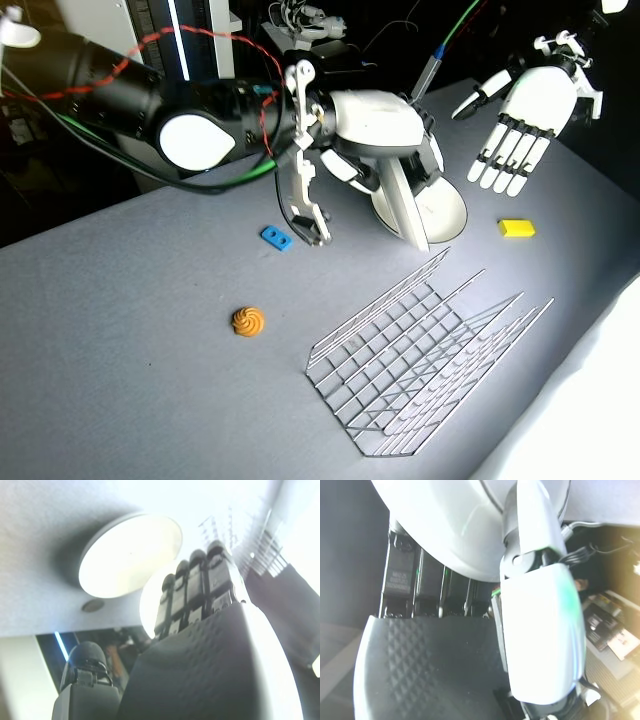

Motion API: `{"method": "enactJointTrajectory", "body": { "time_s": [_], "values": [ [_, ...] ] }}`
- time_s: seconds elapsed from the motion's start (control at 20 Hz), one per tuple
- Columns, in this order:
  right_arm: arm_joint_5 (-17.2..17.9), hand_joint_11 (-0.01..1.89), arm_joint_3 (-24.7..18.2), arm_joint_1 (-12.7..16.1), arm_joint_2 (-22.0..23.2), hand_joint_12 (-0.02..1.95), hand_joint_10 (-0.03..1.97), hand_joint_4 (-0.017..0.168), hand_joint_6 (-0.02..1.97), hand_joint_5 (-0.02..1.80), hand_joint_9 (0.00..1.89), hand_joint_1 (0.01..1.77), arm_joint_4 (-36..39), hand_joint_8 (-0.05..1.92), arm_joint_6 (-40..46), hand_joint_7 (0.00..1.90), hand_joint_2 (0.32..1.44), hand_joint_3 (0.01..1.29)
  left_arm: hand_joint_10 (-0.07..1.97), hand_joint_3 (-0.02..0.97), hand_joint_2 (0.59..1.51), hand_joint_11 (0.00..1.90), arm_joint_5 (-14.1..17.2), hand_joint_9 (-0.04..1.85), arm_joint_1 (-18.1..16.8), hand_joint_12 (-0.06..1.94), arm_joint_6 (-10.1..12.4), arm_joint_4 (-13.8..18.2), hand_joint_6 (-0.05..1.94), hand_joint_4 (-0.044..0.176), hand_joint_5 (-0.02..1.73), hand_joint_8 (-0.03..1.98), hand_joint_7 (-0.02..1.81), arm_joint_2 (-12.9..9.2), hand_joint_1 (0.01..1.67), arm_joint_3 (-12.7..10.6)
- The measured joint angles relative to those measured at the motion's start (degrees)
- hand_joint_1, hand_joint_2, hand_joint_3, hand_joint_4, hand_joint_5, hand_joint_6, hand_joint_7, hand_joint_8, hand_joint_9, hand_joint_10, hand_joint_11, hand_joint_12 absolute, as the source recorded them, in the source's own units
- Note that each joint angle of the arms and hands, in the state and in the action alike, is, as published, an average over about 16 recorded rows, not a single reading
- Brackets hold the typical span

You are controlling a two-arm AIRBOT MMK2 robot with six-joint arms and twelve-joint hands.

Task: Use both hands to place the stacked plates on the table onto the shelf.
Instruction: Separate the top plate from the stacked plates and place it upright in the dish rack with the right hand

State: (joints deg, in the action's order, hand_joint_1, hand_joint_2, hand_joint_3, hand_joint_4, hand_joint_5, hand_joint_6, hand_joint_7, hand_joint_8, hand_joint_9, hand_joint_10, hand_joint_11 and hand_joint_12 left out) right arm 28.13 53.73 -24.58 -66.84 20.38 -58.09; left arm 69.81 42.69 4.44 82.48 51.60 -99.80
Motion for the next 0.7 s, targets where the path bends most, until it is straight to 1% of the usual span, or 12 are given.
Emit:
{"method": "enactJointTrajectory", "body": {
  "time_s": [0.15, 0.3, 0.4, 0.55, 0.7],
  "values": [
    [-0.92, 0.86, -1.72, 2.95, 2.93, 1.31, 0.84, -0.004, 0.95, 0.92, 1.07, 1.27, 4.53, 0.84, 7.66, 1.08, 0.99, 0.01, 0.02, 0.014, 1.114, 0.02, 0.07, 0.06, 0.40, -0.01, 0.04, -0.33, 0.02, 0.005, 0.07, 0.00, 0.08, 0.16, 0.02, -0.29],
    [-2.15, 0.85, -2.40, 6.43, 5.37, 1.32, 0.87, -0.003, 0.91, 0.93, 1.07, 1.27, 10.14, 0.82, 18.08, 1.09, 0.99, 0.01, 0.02, 0.014, 1.114, 0.02, 0.05, 0.06, 0.52, -0.01, 0.08, -0.48, 0.02, 0.005, 0.07, 0.00, 0.08, 0.25, 0.02, -0.26],
    [-3.34, 0.85, -2.22, 8.96, 6.72, 1.32, 0.89, -0.003, 0.89, 0.94, 1.07, 1.28, 13.84, 0.81, 25.78, 1.09, 0.99, 0.01, 0.02, 0.014, 1.115, 0.02, -0.03, 0.06, 0.52, -0.01, 0.10, -0.49, 0.02, 0.005, 0.07, 0.00, 0.08, 0.30, 0.02, -0.11],
    [-5.64, 0.84, -1.26, 12.62, 8.43, 1.32, 0.83, -0.003, 0.84, 0.95, 1.09, 1.28, 19.54, 0.81, 38.00, 1.10, 0.99, 0.01, 0.02, 0.014, 1.115, 0.02, -0.29, 0.05, 0.52, -0.01, 0.14, -0.37, 0.02, 0.005, 0.08, 0.00, 0.08, 0.37, 0.02, 0.26],
    [-7.81, 0.84, 0.22, 16.00, 9.60, 1.34, 0.89, -0.003, 0.79, 0.97, 1.09, 1.28, 26.38, 0.81, 50.65, 1.10, 0.99, 0.01, 0.02, 0.014, 1.116, 0.02, -0.71, 0.05, 0.52, -0.01, 0.17, -0.05, 0.02, 0.005, 0.08, 0.00, 0.08, 0.49, 0.02, 0.85]
  ]
}}
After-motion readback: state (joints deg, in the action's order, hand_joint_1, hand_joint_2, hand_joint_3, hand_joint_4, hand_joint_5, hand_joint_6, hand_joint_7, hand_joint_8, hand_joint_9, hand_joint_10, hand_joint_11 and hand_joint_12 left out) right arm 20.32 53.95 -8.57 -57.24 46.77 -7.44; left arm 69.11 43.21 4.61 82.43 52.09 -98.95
